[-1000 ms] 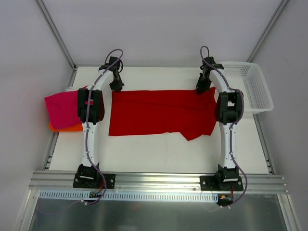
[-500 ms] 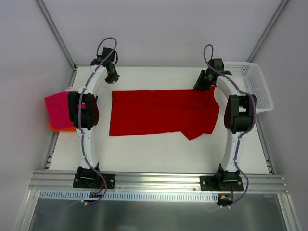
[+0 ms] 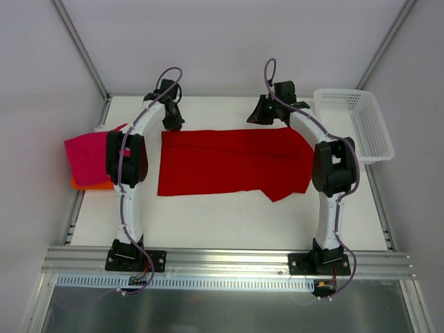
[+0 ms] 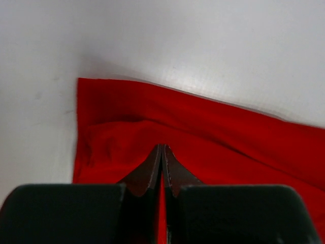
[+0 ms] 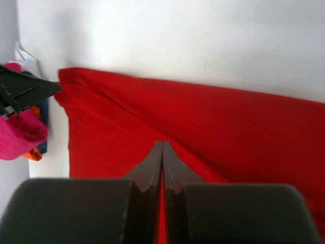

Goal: Fold and stack the t-shirts
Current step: Fold the tshirt

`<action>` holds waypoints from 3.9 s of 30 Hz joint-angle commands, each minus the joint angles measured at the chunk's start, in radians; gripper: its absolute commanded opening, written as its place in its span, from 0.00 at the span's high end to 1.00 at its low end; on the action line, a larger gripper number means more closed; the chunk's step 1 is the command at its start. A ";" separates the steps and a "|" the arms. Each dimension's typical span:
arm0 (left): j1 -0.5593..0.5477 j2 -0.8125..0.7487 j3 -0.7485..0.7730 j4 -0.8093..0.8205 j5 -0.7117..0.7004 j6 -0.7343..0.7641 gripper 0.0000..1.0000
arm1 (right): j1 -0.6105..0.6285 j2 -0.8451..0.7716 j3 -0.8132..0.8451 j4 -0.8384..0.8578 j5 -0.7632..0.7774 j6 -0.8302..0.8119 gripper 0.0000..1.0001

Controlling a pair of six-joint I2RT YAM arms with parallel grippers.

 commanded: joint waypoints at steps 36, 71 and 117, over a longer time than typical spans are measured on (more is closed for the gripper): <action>-0.107 0.236 0.161 0.079 0.186 0.005 1.00 | 0.127 0.138 -0.077 0.039 0.032 0.034 0.99; -0.089 0.205 0.078 0.078 0.109 -0.002 1.00 | 0.220 -0.214 -0.558 0.112 0.032 0.002 0.99; -0.087 0.173 0.047 0.079 0.111 -0.002 1.00 | 0.289 -0.061 -0.426 0.395 -0.042 0.186 1.00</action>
